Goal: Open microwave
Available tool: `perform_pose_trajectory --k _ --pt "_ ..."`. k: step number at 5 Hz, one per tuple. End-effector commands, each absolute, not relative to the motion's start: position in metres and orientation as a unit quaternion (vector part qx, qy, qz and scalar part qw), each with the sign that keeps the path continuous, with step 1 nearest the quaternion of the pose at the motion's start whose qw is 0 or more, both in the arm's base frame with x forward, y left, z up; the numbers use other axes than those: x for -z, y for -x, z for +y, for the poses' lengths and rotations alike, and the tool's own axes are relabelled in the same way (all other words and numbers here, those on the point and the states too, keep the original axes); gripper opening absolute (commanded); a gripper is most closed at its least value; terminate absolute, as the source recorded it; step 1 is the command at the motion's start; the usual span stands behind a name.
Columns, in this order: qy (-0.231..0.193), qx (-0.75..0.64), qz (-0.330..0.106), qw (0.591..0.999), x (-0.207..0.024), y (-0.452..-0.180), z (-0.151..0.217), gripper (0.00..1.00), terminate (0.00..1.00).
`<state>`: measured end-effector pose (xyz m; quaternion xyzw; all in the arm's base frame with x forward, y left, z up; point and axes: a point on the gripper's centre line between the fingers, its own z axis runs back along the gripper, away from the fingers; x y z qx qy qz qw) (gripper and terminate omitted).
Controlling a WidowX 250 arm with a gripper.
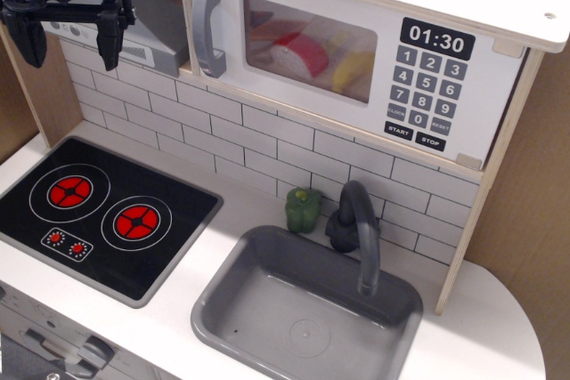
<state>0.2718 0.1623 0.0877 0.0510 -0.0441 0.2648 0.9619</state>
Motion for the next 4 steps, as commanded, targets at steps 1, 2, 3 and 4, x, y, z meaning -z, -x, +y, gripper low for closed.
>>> perform_pose_trajectory --k 1,2,3,4 --pt "-0.051 -0.265 -0.044 0.962 -0.088 -0.272 0.162 1.0 0.0" --pt "-0.056 -0.252 -0.04 0.965 -0.087 -0.276 0.152 1.0 0.0" --pt "-0.051 -0.214 -0.038 0.975 -0.09 -0.278 0.132 1.0 0.0" --pt "-0.046 -0.169 -0.043 0.984 -0.094 -0.283 0.11 1.0 0.0"
